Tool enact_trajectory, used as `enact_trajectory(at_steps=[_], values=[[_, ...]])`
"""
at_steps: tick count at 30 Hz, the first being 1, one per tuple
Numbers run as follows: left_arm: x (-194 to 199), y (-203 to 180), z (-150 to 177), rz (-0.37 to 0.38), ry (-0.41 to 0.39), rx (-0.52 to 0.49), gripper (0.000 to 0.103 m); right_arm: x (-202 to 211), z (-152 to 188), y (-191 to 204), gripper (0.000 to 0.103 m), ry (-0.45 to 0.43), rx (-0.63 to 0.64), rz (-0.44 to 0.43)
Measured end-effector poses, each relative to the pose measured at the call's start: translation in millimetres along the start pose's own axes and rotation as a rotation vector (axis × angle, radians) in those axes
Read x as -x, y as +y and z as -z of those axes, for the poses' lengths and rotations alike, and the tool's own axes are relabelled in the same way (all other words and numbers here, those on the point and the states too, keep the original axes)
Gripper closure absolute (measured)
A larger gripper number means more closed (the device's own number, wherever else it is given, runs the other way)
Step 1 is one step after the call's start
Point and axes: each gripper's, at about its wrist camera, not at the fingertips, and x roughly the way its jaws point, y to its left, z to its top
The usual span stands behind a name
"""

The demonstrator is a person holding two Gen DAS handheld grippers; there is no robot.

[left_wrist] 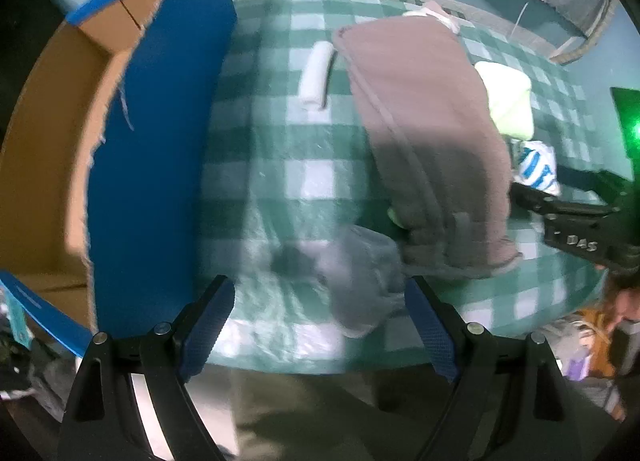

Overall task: Organize soft objects
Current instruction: 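Grasp the white-and-blue striped bundle with the right tool while the left tool lowers toward the grey sock, then close the left tool on the grey sock and lift it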

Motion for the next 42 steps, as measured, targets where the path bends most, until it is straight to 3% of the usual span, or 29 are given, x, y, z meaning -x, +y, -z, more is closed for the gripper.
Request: enact_trajectory(at_steps=[4,5,9,17,23,29,35,42], values=[[-6,-6,3,0.038,0.033,0.02,0.015,-6,3,8,0.046,0.02,0.012,-0.02],[-8,-7,3,0.036,0.038,0.019,0.015,-9,4,9,0.056,0.027,0.014,-0.025],[-21,-10,1,0.033,0.057,0.021,0.015,-10,6,6,0.059,0.025,0.0,-0.054],[-54,-9,-11,0.03,0.093,0.039,0.017,0,14,3,0.06,0.032,-0.028,-0.063],[-57,-12,-10,0.047,0.098,0.032,0.055,13,23,1,0.06,0.02,-0.038,-0.071],[-54,-20,-2,0.018,0.083,-0.026,0.07,31,26,0,0.06,0.004,-0.027,-0.072],[-41,-30,6,-0.03,0.052,-0.088,0.072,44,25,-2,0.06,-0.005,-0.048,-0.079],[-7,-27,10,-0.023,-0.001,-0.098,0.072,58,17,0,0.06,-0.013,-0.059,-0.086]])
